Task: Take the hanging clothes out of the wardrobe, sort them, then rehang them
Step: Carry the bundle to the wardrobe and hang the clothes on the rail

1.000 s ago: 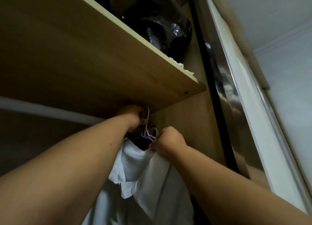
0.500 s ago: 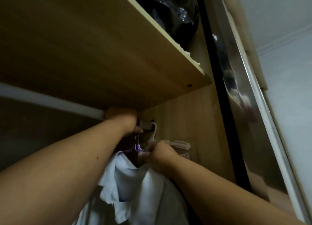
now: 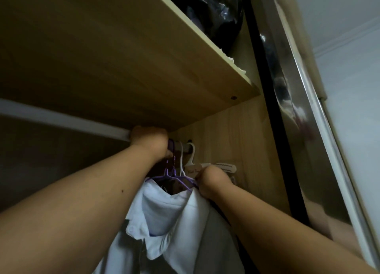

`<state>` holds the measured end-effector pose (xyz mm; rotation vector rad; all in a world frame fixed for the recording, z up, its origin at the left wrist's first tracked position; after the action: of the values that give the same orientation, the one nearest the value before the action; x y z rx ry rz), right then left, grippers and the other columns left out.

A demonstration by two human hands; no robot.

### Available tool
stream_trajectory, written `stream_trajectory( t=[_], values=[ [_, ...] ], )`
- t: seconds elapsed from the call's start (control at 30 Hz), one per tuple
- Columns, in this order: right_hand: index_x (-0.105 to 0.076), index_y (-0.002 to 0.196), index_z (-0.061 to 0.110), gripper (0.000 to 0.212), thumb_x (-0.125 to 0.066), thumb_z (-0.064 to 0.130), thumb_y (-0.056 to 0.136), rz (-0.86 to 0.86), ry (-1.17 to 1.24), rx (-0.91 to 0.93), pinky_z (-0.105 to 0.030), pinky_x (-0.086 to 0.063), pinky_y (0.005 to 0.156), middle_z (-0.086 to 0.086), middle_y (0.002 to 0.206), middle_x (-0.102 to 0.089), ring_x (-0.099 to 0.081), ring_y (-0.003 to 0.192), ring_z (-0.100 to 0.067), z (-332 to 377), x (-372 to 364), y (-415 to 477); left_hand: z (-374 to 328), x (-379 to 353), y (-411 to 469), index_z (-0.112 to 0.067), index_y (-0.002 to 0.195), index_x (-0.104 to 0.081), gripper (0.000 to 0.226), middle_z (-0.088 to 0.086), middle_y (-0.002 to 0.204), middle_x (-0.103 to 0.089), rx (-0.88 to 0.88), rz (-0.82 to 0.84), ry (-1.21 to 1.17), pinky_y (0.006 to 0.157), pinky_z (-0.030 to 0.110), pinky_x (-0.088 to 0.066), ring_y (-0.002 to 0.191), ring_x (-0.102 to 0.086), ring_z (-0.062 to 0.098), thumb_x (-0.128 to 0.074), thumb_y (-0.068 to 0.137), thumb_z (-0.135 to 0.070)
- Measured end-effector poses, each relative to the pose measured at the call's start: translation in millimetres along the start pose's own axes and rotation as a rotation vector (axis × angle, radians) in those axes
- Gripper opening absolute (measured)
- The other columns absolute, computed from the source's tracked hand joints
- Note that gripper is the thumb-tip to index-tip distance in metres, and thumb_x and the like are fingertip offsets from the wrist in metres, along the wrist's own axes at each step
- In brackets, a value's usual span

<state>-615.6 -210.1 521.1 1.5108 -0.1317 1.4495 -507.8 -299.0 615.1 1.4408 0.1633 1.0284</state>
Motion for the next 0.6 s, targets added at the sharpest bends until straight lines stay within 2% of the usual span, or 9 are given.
stream_trajectory(
  t=[0.1, 0.2, 0.27, 0.33, 0.47, 0.6],
  values=[
    [-0.061, 0.116, 0.007, 0.027, -0.047, 0.015, 0.094, -0.034, 0.024, 0.03, -0.035, -0.046, 0.091, -0.013, 0.118, -0.062, -0.058, 0.108, -0.029, 2.5, 5.7, -12.0, 7.5, 2.6, -2.5, -0.023, 0.116, -0.057, 0.053, 0.004, 0.123, -0.059, 0.005, 0.038, -0.026, 0.095, 0.036, -0.039, 0.115, -0.056, 0.025, -0.065, 0.077, -0.058],
    [-0.063, 0.114, 0.012, 0.027, -0.043, 0.021, 0.098, -0.063, 0.179, 0.123, -0.029, -0.042, 0.082, -0.011, 0.116, -0.064, -0.058, 0.106, -0.027, 10.2, 14.4, -29.6, 12.4, 6.1, -10.5, -0.023, 0.116, -0.057, 0.052, 0.003, 0.123, -0.06, -0.012, 0.032, 0.003, 0.098, 0.037, -0.037, 0.115, -0.055, 0.025, -0.062, 0.079, -0.059],
    [-0.058, 0.124, 0.016, 0.034, -0.045, 0.032, 0.097, -0.082, 0.275, 0.141, -0.029, -0.041, 0.089, -0.007, 0.126, -0.06, -0.055, 0.115, -0.024, 9.2, 21.0, -40.4, 15.6, 7.4, -18.3, -0.025, 0.119, -0.056, 0.053, 0.002, 0.127, -0.057, -0.025, 0.023, 0.031, 0.103, 0.04, -0.033, 0.119, -0.051, 0.024, -0.06, 0.08, -0.06],
    [-0.044, 0.138, 0.016, 0.05, -0.049, 0.04, 0.095, -0.104, 0.275, 0.13, -0.029, -0.039, 0.097, -0.006, 0.137, -0.053, -0.049, 0.125, -0.024, 5.6, 24.1, -50.3, 16.8, 8.6, -29.2, -0.027, 0.128, -0.048, 0.058, 0.0, 0.135, -0.049, -0.045, -0.006, 0.025, 0.109, 0.045, -0.024, 0.129, -0.041, 0.024, -0.055, 0.081, -0.06],
    [-0.024, 0.148, 0.029, 0.074, -0.062, 0.045, 0.086, -0.27, 0.243, 0.151, -0.032, -0.039, 0.101, -0.009, 0.146, -0.038, -0.045, 0.127, -0.026, 4.8, 40.2, -82.3, -4.6, 15.0, -73.6, -0.029, 0.147, -0.023, 0.067, -0.005, 0.153, -0.029, -0.105, -0.083, -0.317, 0.114, 0.051, -0.015, 0.144, -0.017, 0.02, -0.047, 0.088, -0.051],
    [-0.018, 0.148, 0.035, 0.081, -0.066, 0.035, 0.083, -0.424, 0.084, 0.227, -0.04, -0.029, 0.113, -0.008, 0.156, -0.018, -0.021, 0.142, -0.026, 8.7, 54.5, -139.0, -48.2, 23.2, -142.4, -0.028, 0.15, -0.015, 0.071, -0.008, 0.158, -0.015, -0.197, -0.052, -0.533, 0.116, 0.046, -0.008, 0.146, -0.004, 0.012, -0.049, 0.089, -0.045]
  ],
)
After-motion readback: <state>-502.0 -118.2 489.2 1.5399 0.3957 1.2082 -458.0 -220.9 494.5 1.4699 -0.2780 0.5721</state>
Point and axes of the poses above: each hand's wrist, its own y-axis towards the middle knuckle, its own x-axis out of the back of the hand, z = x × y, the point moved 9 cm from there along y, towards the middle knuckle
